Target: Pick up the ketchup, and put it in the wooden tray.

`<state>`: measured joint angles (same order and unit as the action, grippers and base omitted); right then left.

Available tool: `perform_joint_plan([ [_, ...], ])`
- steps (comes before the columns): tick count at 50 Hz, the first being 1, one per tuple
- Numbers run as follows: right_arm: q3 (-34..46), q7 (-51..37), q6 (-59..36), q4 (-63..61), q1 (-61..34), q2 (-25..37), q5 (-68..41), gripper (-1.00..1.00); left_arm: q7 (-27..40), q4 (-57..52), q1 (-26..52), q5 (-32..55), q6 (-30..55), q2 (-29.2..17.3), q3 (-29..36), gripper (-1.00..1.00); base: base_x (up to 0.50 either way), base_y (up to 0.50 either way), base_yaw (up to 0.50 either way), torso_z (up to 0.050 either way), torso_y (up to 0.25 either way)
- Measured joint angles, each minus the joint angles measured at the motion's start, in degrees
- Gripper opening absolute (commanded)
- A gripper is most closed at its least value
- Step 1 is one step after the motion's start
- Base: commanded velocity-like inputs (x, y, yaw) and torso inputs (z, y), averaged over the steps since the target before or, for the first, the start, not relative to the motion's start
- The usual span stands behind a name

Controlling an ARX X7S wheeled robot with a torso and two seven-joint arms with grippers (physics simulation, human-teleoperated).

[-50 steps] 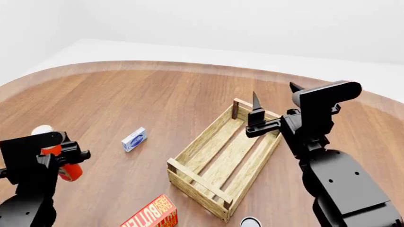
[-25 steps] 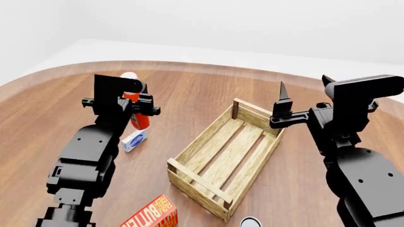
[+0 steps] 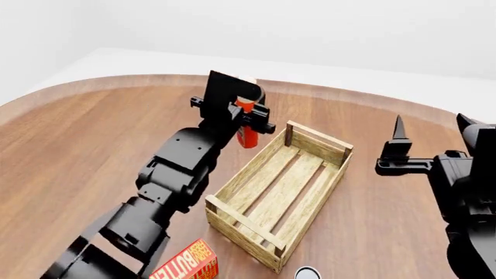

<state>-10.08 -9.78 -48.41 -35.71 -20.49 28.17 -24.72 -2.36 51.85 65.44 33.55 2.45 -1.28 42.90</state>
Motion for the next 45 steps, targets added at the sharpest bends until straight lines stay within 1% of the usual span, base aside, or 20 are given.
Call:
perform_joint_plan([
  [11, -9.0, -1.5, -3.1, -6.8, 7.4, 0.7, -2.5, 1.0, 4.9, 2.1, 4.7, 21.5, -8.1, 0.9, 25.1, -1.0, 0.0, 0.0, 0.0, 0.0, 0.0],
  [15, -11.8, -1.5, -3.3, -7.9, 9.5, 0.7, -3.0, 1.0, 6.4, 1.8, 6.0, 27.1, -10.3, 1.0, 31.8, -1.0, 0.0, 0.0, 0.0, 0.0, -0.058],
  [19, -13.7, -1.4, -3.1, -8.2, 11.0, 0.9, -3.2, 1.0, 7.7, 1.1, 6.8, 31.0, -11.8, 1.1, 36.6, -1.0, 0.0, 0.0, 0.0, 0.0, -0.097],
  [24, -15.3, -1.1, -2.4, -7.5, 12.0, 1.2, -3.1, 1.0, 9.2, 0.0, 7.3, 33.7, -13.3, 1.2, 40.6, -1.0, 0.0, 0.0, 0.0, 0.0, -0.106],
  [29, -16.2, -0.5, -0.8, -5.7, 12.6, 1.5, -2.5, 1.0, 10.4, -1.1, 7.7, 35.1, -14.2, 1.2, 42.9, -1.0, 0.0, 0.0, 0.0, 0.0, -0.107],
  [45, -16.9, 2.1, 5.9, 3.1, 12.6, 2.5, 0.2, 1.0, 13.5, -3.5, 8.6, 36.6, -15.3, 1.2, 45.8, -1.0, 0.0, 0.0, 0.0, 0.0, -0.119],
])
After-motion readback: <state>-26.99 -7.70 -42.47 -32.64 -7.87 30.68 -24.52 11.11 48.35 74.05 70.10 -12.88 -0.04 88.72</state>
